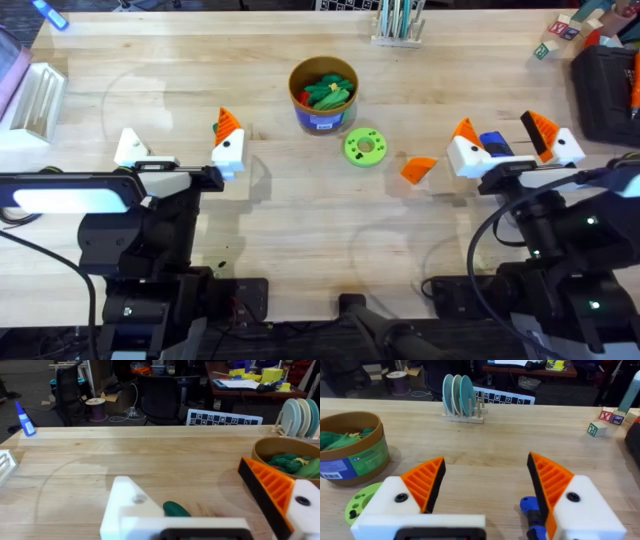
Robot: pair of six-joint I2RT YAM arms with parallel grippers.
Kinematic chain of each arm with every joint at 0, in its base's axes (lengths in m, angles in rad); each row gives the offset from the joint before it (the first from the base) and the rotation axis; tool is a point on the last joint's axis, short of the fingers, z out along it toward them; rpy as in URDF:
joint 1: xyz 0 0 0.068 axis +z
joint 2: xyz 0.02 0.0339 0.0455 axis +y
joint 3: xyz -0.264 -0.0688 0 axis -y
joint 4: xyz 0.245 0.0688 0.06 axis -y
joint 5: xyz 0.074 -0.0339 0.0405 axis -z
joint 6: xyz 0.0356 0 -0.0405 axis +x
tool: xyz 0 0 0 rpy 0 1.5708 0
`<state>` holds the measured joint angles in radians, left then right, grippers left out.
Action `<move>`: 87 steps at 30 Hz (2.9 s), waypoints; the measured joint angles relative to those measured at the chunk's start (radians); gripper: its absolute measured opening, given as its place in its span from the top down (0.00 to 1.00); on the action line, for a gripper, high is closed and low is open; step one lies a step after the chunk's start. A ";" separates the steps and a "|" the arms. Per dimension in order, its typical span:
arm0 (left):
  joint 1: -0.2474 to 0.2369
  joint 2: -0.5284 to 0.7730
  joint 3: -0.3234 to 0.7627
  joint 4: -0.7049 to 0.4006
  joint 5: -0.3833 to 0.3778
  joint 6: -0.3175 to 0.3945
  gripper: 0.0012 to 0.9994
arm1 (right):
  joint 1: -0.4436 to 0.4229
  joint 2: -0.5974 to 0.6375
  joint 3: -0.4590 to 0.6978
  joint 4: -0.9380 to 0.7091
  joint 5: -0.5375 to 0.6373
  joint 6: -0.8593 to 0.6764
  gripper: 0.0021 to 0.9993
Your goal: Pick up the gripper from the table and insert it into the empty holder that is missing its gripper. Then pick up a screw, insert it into the mounting hole, and use the screwdriver to tighten it. Finally, clean up the table by picking up the vegetable and placing it into the bucket.
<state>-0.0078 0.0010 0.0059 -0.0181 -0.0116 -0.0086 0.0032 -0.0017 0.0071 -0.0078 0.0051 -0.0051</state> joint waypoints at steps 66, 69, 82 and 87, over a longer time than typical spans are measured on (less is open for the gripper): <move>-0.642 0.675 0.794 -0.546 -0.011 -0.009 0.01 | 0.000 0.630 0.693 -0.443 -0.026 0.028 0.01; -0.710 0.675 0.794 -0.475 -0.009 -0.011 0.01 | 0.000 0.630 0.693 -0.443 -0.026 0.027 0.01; -0.747 0.681 0.795 -0.508 0.025 -0.019 0.01 | 0.000 0.630 0.693 -0.443 -0.026 0.028 0.01; -0.747 0.663 0.768 -0.405 -0.027 -0.019 0.01 | 0.000 0.630 0.693 -0.443 -0.026 0.028 0.01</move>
<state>-0.7549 0.6642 0.7735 -0.4227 -0.0391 -0.0272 0.0032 0.6281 0.7002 -0.4511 -0.0208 0.0224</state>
